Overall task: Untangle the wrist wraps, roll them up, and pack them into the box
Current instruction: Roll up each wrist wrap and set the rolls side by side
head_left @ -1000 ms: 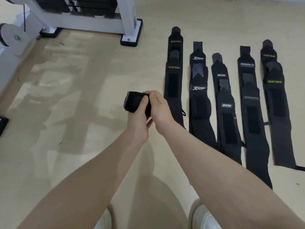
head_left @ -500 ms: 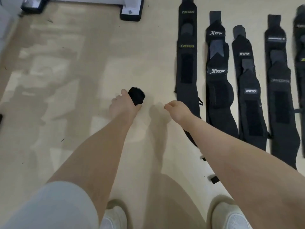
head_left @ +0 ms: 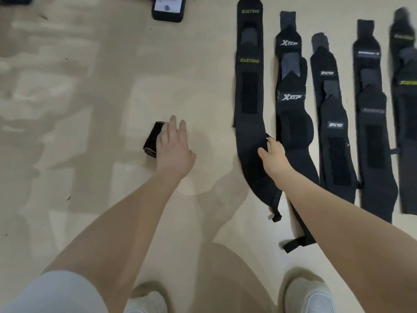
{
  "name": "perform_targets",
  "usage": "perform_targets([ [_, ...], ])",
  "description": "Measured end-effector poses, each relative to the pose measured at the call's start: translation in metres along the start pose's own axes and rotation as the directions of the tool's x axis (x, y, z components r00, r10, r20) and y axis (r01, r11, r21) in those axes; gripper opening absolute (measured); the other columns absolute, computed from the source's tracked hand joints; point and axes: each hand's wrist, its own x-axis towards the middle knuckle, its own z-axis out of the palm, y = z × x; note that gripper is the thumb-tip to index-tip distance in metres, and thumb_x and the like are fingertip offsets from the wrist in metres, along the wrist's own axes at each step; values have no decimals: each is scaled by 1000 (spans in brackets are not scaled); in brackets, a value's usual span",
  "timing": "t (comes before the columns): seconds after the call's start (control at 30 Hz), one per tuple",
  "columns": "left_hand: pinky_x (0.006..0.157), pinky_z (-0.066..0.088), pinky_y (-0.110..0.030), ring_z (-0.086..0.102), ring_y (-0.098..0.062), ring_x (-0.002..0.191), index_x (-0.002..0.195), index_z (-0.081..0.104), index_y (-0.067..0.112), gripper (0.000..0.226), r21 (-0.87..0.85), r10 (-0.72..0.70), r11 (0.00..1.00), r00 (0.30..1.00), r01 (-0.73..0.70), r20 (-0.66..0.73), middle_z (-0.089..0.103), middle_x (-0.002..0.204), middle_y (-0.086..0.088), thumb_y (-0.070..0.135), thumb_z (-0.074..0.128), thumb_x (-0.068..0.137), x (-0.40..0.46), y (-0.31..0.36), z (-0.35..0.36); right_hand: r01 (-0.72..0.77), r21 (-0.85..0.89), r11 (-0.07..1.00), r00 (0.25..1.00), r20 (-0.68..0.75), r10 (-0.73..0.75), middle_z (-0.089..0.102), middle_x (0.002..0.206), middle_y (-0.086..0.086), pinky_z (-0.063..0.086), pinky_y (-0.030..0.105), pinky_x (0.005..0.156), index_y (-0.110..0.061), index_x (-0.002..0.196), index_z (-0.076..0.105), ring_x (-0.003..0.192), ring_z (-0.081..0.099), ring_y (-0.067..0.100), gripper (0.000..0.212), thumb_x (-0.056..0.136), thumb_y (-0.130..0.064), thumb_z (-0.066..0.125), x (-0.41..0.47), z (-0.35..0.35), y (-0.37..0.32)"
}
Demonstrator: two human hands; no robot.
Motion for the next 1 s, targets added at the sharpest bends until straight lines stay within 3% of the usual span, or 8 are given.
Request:
perform_targets([
  [0.17,113,19,-32,19,-27,141,145,33,13,56,-304,166,947,969,-106,180,19,154,-10,11,46,90,-24,53,19,-111,231,967,994,31,107,46,140,7,37,36,103,-18,148,22,127,45,28,55,98,-17,45,-3,-6,12],
  [0.3,106,27,-21,39,-22,129,142,41,18,57,-552,235,833,880,36,412,30,144,-7,-4,40,89,-45,78,36,-342,551,761,937,137,322,59,121,19,46,37,96,-7,123,52,111,58,32,28,96,-14,48,-6,-2,9],
  [0.47,108,36,-34,41,-22,132,151,16,20,68,-641,56,701,872,312,486,31,151,-4,0,40,90,-55,88,45,-378,386,842,899,369,234,64,98,7,50,29,86,-6,101,58,95,61,19,12,93,-15,56,-21,3,24],
  [0.67,107,36,-35,39,-34,133,147,28,24,58,-756,55,357,795,549,604,39,146,-20,2,28,94,-70,104,40,119,152,981,945,287,-159,66,105,1,52,34,84,-24,123,51,101,62,23,45,83,-4,54,-45,20,28],
  [0.73,93,46,-25,49,-31,123,144,34,27,57,-778,55,231,791,584,610,52,132,-16,4,30,91,-70,110,37,285,-197,938,936,267,-229,64,109,4,48,34,75,-28,141,33,97,60,26,61,86,-7,48,-46,20,25],
  [0.8,84,45,-26,54,-21,100,125,45,33,46,-805,30,176,814,566,579,57,109,-6,12,37,86,-68,114,31,358,-586,727,933,255,-254,60,103,7,41,33,64,-32,149,7,83,56,28,73,89,-7,40,-51,17,23],
  [0.87,81,43,-23,52,-16,103,128,45,26,40,-859,-16,190,877,475,481,55,112,1,11,36,92,-61,116,26,342,-704,623,936,194,-295,53,99,6,40,34,60,-31,149,-6,77,55,28,76,91,-8,37,-54,14,20],
  [1.0,111,24,-27,28,-16,139,150,20,18,53,-806,-16,479,921,349,389,28,152,2,26,35,100,-40,112,16,159,-421,893,985,128,-115,54,111,10,49,36,66,-14,143,20,88,57,26,61,90,-17,51,-45,2,13],
])
